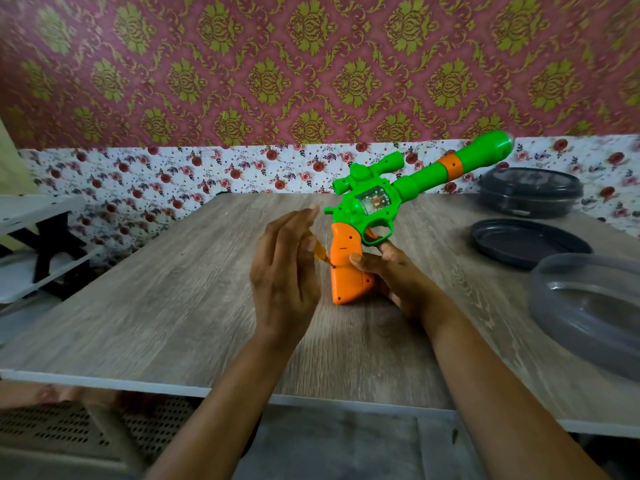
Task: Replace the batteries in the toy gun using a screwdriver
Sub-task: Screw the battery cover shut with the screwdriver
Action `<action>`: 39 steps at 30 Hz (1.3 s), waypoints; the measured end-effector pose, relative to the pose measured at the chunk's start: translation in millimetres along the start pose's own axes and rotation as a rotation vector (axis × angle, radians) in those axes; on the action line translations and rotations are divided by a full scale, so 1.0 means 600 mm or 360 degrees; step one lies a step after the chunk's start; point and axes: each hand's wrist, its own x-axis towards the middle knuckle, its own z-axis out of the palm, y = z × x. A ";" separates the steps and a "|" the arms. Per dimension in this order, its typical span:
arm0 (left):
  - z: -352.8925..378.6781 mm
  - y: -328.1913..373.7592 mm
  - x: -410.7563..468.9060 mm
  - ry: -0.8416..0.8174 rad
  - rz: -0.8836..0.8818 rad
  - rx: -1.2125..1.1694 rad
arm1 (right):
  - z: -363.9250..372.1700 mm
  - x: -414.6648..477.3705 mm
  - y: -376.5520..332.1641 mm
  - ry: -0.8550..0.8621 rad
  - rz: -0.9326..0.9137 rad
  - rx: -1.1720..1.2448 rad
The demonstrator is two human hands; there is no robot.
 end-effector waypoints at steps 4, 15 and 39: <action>-0.001 0.006 0.001 -0.0031 -0.0050 0.0066 | -0.001 0.000 0.000 0.0014 0.0017 -0.0038; -0.002 0.002 0.000 0.0002 0.0088 0.0000 | -0.001 0.001 0.001 -0.0021 -0.0001 0.0027; -0.003 0.001 0.002 0.0026 0.0142 -0.0071 | -0.002 0.002 0.004 -0.0005 0.0008 0.0034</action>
